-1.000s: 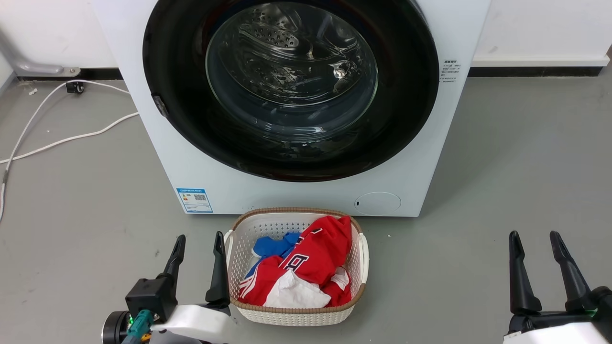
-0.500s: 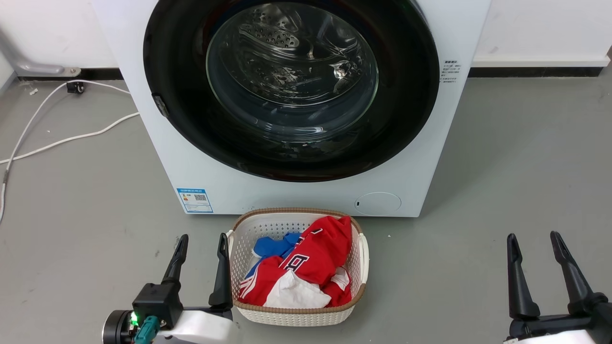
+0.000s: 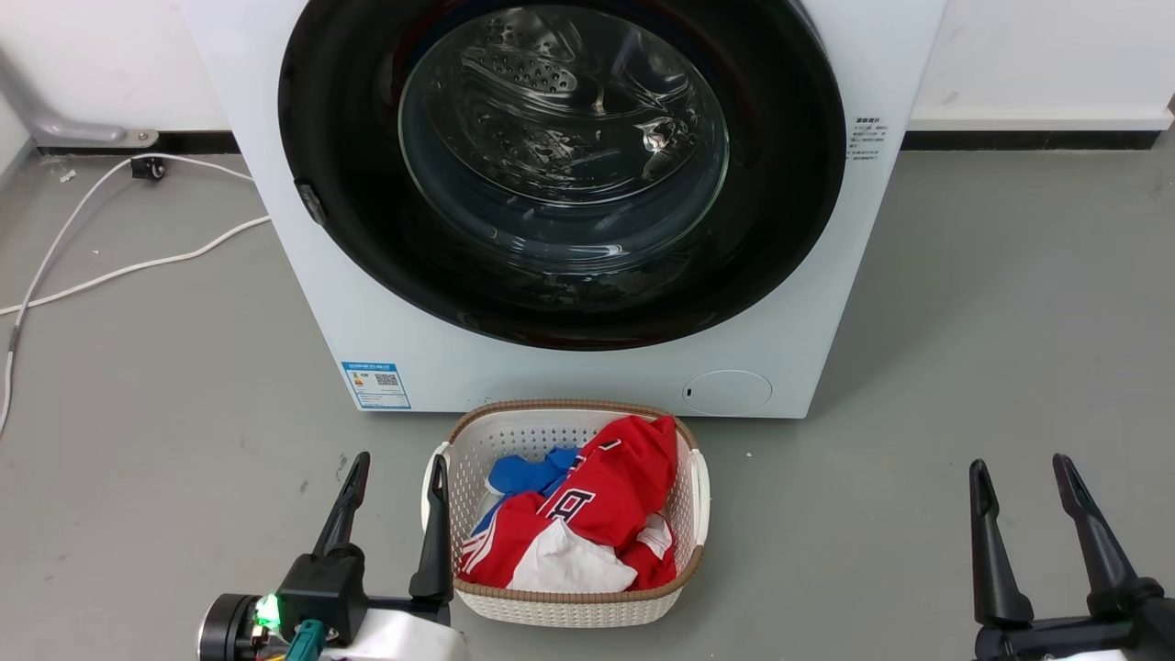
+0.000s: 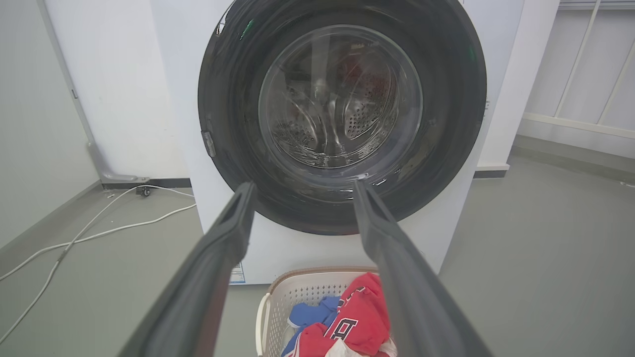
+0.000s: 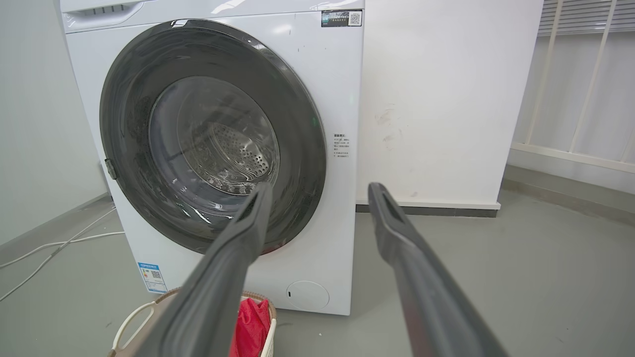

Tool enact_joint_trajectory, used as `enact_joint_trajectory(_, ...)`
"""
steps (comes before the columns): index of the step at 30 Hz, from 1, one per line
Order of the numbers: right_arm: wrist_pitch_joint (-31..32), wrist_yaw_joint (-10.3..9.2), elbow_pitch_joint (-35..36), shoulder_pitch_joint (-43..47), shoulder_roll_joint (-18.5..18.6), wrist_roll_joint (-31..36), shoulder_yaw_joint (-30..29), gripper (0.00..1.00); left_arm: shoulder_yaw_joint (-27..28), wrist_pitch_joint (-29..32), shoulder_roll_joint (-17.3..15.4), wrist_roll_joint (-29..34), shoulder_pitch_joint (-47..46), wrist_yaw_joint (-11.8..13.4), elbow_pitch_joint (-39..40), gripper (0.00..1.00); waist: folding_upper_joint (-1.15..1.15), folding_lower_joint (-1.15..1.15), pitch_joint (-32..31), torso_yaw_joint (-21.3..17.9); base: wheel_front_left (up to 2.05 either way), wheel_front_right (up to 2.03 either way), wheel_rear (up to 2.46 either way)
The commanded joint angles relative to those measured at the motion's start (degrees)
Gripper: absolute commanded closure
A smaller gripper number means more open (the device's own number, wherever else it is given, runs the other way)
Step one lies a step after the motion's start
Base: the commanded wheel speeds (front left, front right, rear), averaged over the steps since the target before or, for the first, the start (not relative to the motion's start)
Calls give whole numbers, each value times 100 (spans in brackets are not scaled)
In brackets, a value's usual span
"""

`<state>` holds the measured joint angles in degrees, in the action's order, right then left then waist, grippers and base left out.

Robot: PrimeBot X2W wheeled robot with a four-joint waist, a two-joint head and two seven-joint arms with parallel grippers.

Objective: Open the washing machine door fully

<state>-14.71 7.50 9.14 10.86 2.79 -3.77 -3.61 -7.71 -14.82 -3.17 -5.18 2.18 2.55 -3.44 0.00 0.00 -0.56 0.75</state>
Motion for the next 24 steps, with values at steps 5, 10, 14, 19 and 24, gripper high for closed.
enact_joint_trajectory(5, -51, -1, -95, 88, 16, -156, -12, 0, 31, -41, 18, 117, 73, -14, -20, 0, 0, 0, 2, 2, 0, 0, 0)
enact_joint_trajectory(10, -51, -1, -207, 120, 16, -259, -14, 0, 52, -41, 26, 130, 85, -10, -45, 0, 0, 0, 2, -2, 0, 0, 0)
enact_joint_trajectory(14, -51, -1, -252, 111, 16, -286, -11, 0, 65, -41, 27, 148, 99, 17, -58, 0, 0, 0, -2, -11, 0, 0, 0)
enact_joint_trajectory(19, -51, -1, -266, 104, 16, -285, -15, 0, 34, -41, 28, 142, 78, 62, -61, 0, 0, 0, -9, -7, 0, 0, 0)
enact_joint_trajectory(24, -51, -1, -259, 92, 16, -254, -16, 0, 18, -41, 29, 138, 57, 100, -66, 0, 0, 0, -20, 7, 0, 0, 0)
